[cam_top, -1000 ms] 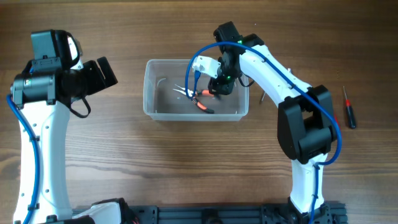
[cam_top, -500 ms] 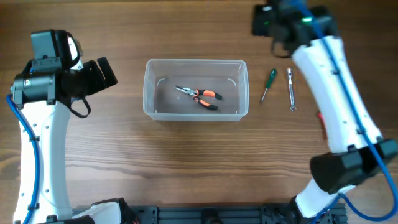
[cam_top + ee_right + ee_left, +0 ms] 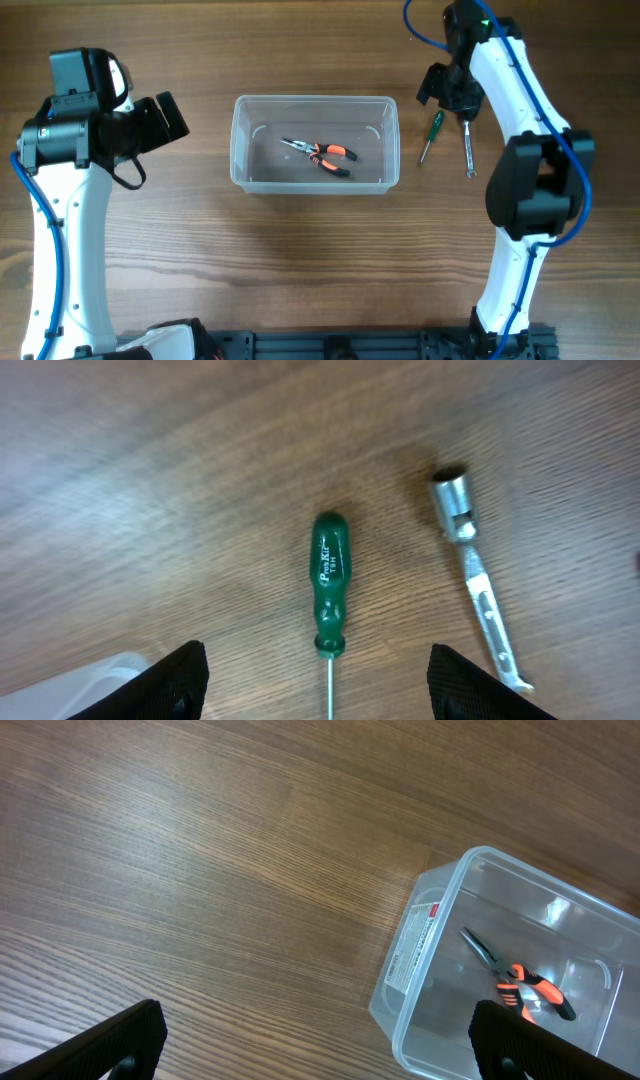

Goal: Pack container
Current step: 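Grasp the green screwdriver with the right gripper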

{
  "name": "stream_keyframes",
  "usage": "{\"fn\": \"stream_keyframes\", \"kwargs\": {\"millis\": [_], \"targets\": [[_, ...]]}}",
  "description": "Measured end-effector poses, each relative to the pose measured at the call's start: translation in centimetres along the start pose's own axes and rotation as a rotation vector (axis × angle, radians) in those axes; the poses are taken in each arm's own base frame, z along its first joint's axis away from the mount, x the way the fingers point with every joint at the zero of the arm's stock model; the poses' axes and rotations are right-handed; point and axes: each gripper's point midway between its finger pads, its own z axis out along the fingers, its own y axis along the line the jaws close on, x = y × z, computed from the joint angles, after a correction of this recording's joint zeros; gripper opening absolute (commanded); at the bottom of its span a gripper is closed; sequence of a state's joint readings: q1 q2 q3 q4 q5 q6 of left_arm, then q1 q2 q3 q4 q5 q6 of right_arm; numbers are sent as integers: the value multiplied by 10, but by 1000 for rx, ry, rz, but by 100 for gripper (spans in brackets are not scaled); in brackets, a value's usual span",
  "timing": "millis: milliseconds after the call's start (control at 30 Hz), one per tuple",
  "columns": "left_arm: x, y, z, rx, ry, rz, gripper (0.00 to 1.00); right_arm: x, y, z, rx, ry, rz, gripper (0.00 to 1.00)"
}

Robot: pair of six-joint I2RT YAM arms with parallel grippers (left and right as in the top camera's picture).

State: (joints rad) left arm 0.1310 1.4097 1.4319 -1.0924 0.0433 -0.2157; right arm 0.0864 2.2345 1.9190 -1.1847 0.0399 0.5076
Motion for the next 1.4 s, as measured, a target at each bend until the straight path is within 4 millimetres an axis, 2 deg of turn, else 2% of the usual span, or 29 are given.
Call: {"fn": "stream_keyframes", "kwargs": {"millis": [233,333,467,567,633,867,1133,1200,1267,1333,1400], "targets": [[0,0,0,0,0,0,100,14,-4,46,40,87,-8,71],[0,0,0,0,0,0,100,19,-4,58,33,98,-6,71],[0,0,0,0,0,0,100,20,-2,61,0,83,-17,69],[0,0,0,0,0,0,100,20,-2,61,0,79,-25,54],[0,0,0,0,0,0,100,20,-3,61,2,80,-31,40],[0,0,0,0,0,0,100,20,-3,61,-2,81,-34,5],[0,0,0,0,0,0,100,21,0,59,-21,86,-72,4],[0,0,0,0,0,0,100,22,5,53,-44,99,-115,4],[0,0,0,0,0,0,100,12,13,40,-70,69,-150,4],[0,0,0,0,0,0,100,-9,26,8,-118,-27,-205,4],[0,0,0,0,0,0,100,-27,46,-50,-185,-190,-306,4]]}}
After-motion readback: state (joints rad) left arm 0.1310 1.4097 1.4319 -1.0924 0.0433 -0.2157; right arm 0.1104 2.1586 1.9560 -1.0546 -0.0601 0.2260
